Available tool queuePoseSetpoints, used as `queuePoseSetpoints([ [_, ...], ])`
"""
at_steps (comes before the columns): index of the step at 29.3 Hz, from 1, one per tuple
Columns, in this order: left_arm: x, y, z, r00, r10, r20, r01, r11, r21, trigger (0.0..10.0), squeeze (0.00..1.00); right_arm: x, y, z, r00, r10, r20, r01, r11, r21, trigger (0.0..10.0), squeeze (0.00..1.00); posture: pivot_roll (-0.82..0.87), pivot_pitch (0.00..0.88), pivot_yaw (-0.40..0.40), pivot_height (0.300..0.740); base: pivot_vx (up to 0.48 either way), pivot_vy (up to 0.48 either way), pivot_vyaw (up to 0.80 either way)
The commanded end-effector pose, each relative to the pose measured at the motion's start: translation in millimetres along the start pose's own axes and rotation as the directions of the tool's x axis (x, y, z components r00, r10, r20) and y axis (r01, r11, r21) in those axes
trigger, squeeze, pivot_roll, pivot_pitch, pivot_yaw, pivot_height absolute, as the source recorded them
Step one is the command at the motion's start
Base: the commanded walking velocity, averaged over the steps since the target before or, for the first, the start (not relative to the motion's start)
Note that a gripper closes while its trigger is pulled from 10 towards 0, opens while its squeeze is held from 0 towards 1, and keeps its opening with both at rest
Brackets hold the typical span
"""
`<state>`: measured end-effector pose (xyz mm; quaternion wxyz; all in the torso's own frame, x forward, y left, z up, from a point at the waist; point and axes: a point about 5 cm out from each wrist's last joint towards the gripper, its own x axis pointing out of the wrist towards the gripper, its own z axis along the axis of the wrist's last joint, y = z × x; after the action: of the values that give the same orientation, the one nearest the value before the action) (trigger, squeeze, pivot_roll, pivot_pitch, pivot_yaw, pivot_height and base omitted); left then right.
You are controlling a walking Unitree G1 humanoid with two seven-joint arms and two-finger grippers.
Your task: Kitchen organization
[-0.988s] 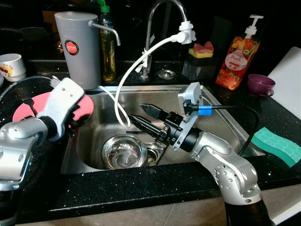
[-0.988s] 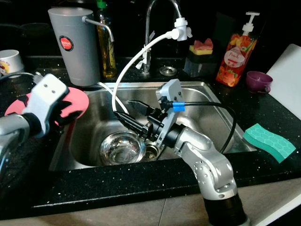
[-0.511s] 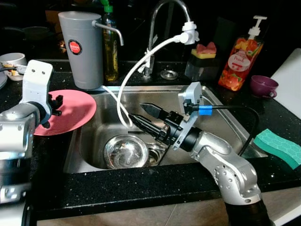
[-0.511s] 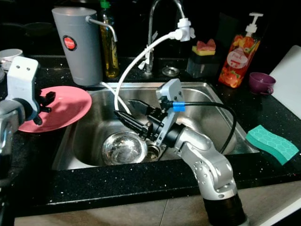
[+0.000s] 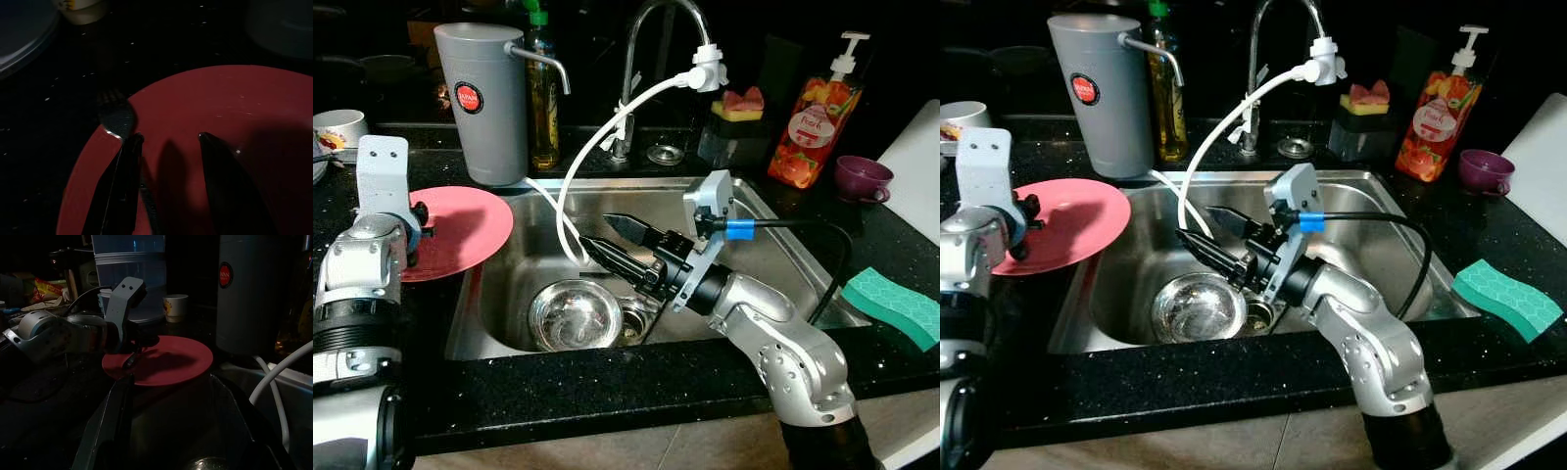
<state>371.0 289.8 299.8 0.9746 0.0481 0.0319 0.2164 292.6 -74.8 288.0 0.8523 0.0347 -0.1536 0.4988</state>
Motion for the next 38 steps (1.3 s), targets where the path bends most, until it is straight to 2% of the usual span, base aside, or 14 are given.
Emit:
queuePoseSetpoints([
  [1,0.7,10.9,-5.5,0.999,0.050,-0.021,-0.050,0.999,0.001,10.0,0.00,-1.2,1.8,1.5,1.000,0.003,0.012,-0.002,1.000,-0.010,10.0,0.00,0.09,0.142,-0.052,0.740,0.000,0.000,0.00],
  [7,0.7,13.9,-9.3,0.998,0.060,-0.031,-0.060,0.998,0.000,10.0,0.00,-0.7,2.7,0.3,1.000,0.005,0.014,-0.005,1.000,-0.004,10.0,0.00,0.10,0.147,-0.053,0.740,0.000,0.000,0.00],
  [9,0.7,13.4,-12.7,0.997,0.061,-0.044,-0.062,0.998,-0.008,10.0,0.25,-0.6,2.8,0.3,1.000,0.005,0.015,-0.005,1.000,-0.003,10.0,0.00,0.10,0.147,-0.053,0.740,0.000,0.000,0.00],
  [10,0.8,13.5,-13.3,0.997,0.063,-0.047,-0.063,0.998,-0.010,10.0,0.25,-0.4,2.8,0.2,1.000,0.005,0.015,-0.005,1.000,-0.003,10.0,0.00,0.10,0.149,-0.053,0.740,0.000,0.000,0.00],
  [11,0.9,13.6,-13.6,0.997,0.064,-0.049,-0.065,0.998,-0.012,10.0,0.42,-0.3,2.7,0.1,1.000,0.005,0.015,-0.005,1.000,-0.002,10.0,0.00,0.10,0.149,-0.053,0.740,0.000,0.000,0.00],
  [17,1.5,13.6,-19.7,0.995,0.069,-0.071,-0.071,0.997,-0.028,10.0,0.40,-0.9,2.7,0.1,1.000,0.003,0.014,-0.003,1.000,-0.003,10.0,0.00,0.10,0.149,-0.053,0.740,0.000,0.000,0.00],
  [19,3.2,13.3,-26.3,0.993,0.068,-0.101,-0.074,0.996,-0.056,10.0,0.00,-1.2,2.3,0.2,1.000,0.002,0.013,-0.002,1.000,-0.004,10.0,0.00,0.09,0.148,-0.053,0.740,0.000,0.000,0.00],
  [29,7.2,10.2,-41.3,0.982,0.057,-0.179,-0.085,0.985,-0.151,10.0,0.00,-1.1,2.3,1.0,1.000,0.001,0.015,-0.001,1.000,-0.007,10.0,0.00,0.09,0.148,-0.053,0.740,0.000,0.000,0.00],
  [30,7.3,10.1,-41.8,0.982,0.058,-0.180,-0.086,0.985,-0.152,4.9,0.00,-1.0,2.3,1.2,1.000,0.000,0.016,0.000,1.000,-0.007,10.0,0.00,0.09,0.148,-0.053,0.740,0.000,0.000,0.00],
  [31,7.4,10.0,-42.1,0.982,0.057,-0.182,-0.086,0.984,-0.154,4.9,0.00,-1.0,2.3,1.3,1.000,0.000,0.016,0.000,1.000,-0.007,10.0,0.00,0.09,0.148,-0.053,0.740,0.000,0.000,0.00],
  [32,7.4,9.8,-42.4,0.981,0.055,-0.184,-0.085,0.984,-0.159,3.7,0.00,-1.0,2.3,1.3,1.000,0.000,0.016,0.001,1.000,-0.007,10.0,0.00,0.09,0.148,-0.053,0.740,0.000,0.000,0.00],
  [34,7.6,9.6,-42.6,0.981,0.053,-0.186,-0.084,0.983,-0.164,3.7,0.00,-1.1,2.3,1.4,1.000,-0.001,0.016,0.001,1.000,-0.007,10.0,0.00,0.09,0.148,-0.053,0.740,0.000,0.000,0.00],
  [35,7.8,9.7,-42.6,0.981,0.054,-0.184,-0.084,0.983,-0.162,0.0,0.00,-1.1,2.3,1.3,1.000,-0.001,0.016,0.001,1.000,-0.007,10.0,0.00,0.09,0.148,-0.053,0.740,0.000,0.000,0.00],
  [38,8.7,10.5,-41.7,0.983,0.063,-0.170,-0.088,0.985,-0.146,0.0,0.00,-1.1,2.3,1.3,1.000,-0.002,0.016,0.002,1.000,-0.006,10.0,0.00,0.09,0.148,-0.053,0.740,0.000,0.000,0.00],
])
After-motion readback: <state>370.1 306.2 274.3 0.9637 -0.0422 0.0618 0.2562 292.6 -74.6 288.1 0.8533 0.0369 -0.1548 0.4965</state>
